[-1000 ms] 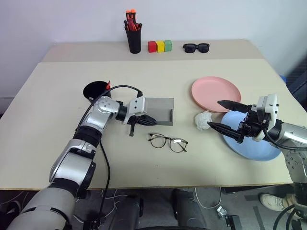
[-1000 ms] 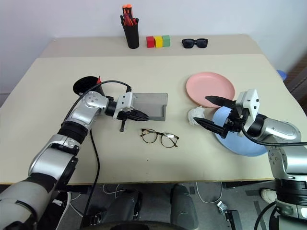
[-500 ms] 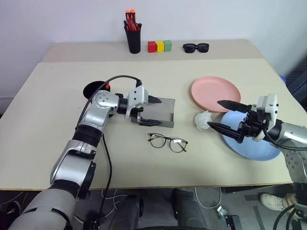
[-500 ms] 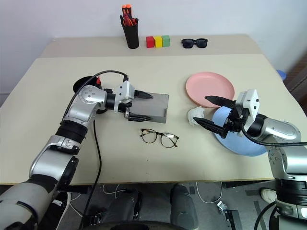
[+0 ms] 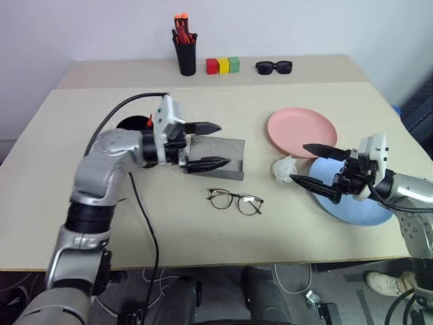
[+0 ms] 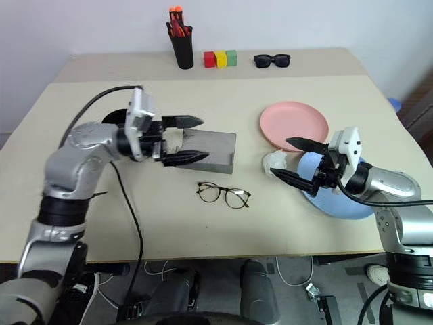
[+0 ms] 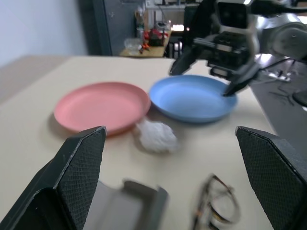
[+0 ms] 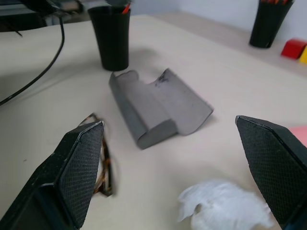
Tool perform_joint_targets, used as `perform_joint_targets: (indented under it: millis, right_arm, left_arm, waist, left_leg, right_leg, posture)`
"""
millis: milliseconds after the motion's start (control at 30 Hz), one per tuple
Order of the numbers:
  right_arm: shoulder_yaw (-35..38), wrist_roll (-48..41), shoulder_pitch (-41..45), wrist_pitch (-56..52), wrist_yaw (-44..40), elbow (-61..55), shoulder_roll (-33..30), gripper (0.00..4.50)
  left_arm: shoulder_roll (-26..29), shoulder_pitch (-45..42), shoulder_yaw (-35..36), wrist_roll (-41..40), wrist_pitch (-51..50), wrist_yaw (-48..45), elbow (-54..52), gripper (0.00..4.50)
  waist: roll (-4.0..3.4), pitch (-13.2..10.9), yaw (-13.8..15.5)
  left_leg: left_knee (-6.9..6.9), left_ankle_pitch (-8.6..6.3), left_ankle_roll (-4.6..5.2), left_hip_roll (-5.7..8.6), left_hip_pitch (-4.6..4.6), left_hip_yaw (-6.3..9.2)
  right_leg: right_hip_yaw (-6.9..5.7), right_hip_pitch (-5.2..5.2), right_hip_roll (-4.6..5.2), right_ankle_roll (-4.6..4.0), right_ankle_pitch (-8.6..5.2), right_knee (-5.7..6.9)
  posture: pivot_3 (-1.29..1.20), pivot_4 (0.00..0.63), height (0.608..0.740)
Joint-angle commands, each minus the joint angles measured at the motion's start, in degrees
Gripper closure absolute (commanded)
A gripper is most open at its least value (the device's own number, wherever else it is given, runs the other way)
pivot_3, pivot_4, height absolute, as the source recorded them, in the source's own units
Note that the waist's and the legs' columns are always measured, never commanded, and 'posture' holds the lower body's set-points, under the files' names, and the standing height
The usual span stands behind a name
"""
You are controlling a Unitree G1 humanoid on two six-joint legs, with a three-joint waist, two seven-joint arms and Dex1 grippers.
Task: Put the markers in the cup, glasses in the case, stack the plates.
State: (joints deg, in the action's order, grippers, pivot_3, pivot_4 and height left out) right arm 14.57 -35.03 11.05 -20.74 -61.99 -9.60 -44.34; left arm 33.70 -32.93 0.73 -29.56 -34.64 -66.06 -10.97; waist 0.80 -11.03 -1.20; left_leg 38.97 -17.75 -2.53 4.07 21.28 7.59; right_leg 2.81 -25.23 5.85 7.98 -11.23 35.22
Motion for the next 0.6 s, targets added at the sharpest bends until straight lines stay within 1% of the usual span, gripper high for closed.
perform_joint_targets:
  millis: [33,67,133,233,300,333,367,433,567,600]
  right_arm:
    - [0.1,-2.2,1.3,-3.8,2.1,-6.1,-1.4,0.00]
    - [-0.6,-2.7,1.7,-5.6,3.4,-8.4,-1.4,0.00]
    - [-2.2,-3.0,2.7,-8.5,5.9,-12.3,-1.0,0.00]
    - [-6.5,-3.3,5.2,-14.2,11.2,-17.9,0.4,0.00]
    - [-9.3,-2.8,6.5,-16.8,13.9,-20.8,1.2,0.00]
    - [-13.2,1.5,7.0,-16.9,15.4,-22.3,0.4,0.00]
    - [-17.7,5.0,7.6,-19.3,16.6,-23.0,-1.1,0.00]
    - [-23.9,10.3,8.4,-22.2,18.7,-23.6,-2.8,0.00]
    - [-31.0,16.6,12.5,-26.9,22.7,-22.7,-1.9,0.00]
    - [-31.8,16.6,13.3,-29.2,23.2,-22.3,-1.2,0.00]
  left_arm:
    - [5.6,5.9,6.2,-4.0,-2.0,-1.4,-5.0,0.06]
    - [7.7,8.9,8.3,-4.3,-0.6,-2.6,-5.7,0.06]
    - [10.2,13.6,11.6,-4.4,2.3,-3.6,-6.2,0.06]
    - [12.7,19.4,16.1,-4.7,6.1,-5.6,-4.3,0.06]
    - [13.7,22.0,17.3,-4.3,8.9,-7.2,-3.0,0.06]
    - [14.2,23.3,17.8,-3.7,10.7,-8.1,-1.8,0.06]
    - [14.6,24.2,18.3,-3.3,11.9,-8.6,-0.6,0.06]
    - [15.6,25.0,18.6,-2.7,14.2,-9.4,0.4,0.06]
    - [17.4,24.8,18.4,-3.4,14.5,-9.7,1.7,0.06]
    - [17.7,24.8,18.3,-3.1,15.1,-9.7,2.1,0.06]
  waist:
    - [0.00,0.0,0.3]
    - [-0.01,0.0,0.2]
    - [-0.01,0.0,0.3]
    - [-0.01,0.0,0.5]
    - [-0.01,0.0,0.8]
    - [0.00,0.0,0.8]
    - [0.00,0.0,0.8]
    - [0.01,0.0,0.8]
    - [0.02,0.0,0.5]
    - [0.02,0.0,0.4]
  left_leg:
    - [0.01,0.00,0.00,0.00,0.01,0.00]
    - [0.03,0.01,-0.01,0.00,0.02,0.00]
    - [0.00,0.00,-0.01,-0.02,0.01,0.00]
    - [0.02,0.01,-0.01,-0.02,0.02,0.00]
    - [0.02,0.01,-0.01,-0.02,0.03,0.01]
    - [0.02,0.01,-0.01,-0.02,0.05,0.02]
    - [0.02,0.01,-0.01,-0.01,0.05,0.01]
    - [0.02,0.01,-0.01,-0.01,0.05,0.00]
    - [0.02,0.00,-0.01,-0.01,0.09,0.00]
    - [0.02,0.00,-0.01,-0.01,0.08,-0.01]
  right_leg:
    - [0.00,0.01,0.00,0.00,0.00,0.00]
    - [0.00,0.01,0.00,0.00,0.00,0.00]
    - [0.00,0.00,-0.01,-0.02,-0.01,0.01]
    - [0.00,0.03,0.00,-0.02,-0.01,-0.04]
    - [-0.01,0.04,0.00,-0.02,-0.01,-0.06]
    - [-0.02,0.04,0.01,-0.02,-0.01,-0.08]
    - [-0.02,0.05,0.01,-0.02,-0.01,-0.09]
    - [-0.03,0.04,0.02,-0.02,-0.01,-0.11]
    - [-0.05,0.02,0.02,-0.03,-0.02,-0.12]
    - [-0.05,0.00,0.02,-0.03,-0.02,-0.12]
  posture:
    - [0.00,0.150,0.740]
    - [0.00,0.150,0.740]
    - [0.00,0.150,0.740]
    - [0.00,0.150,0.740]
    - [0.00,0.150,0.740]
    - [0.00,0.150,0.740]
    - [0.00,0.150,0.740]
    - [0.00,0.150,0.740]
    - [0.00,0.150,0.740]
    - [0.00,0.150,0.740]
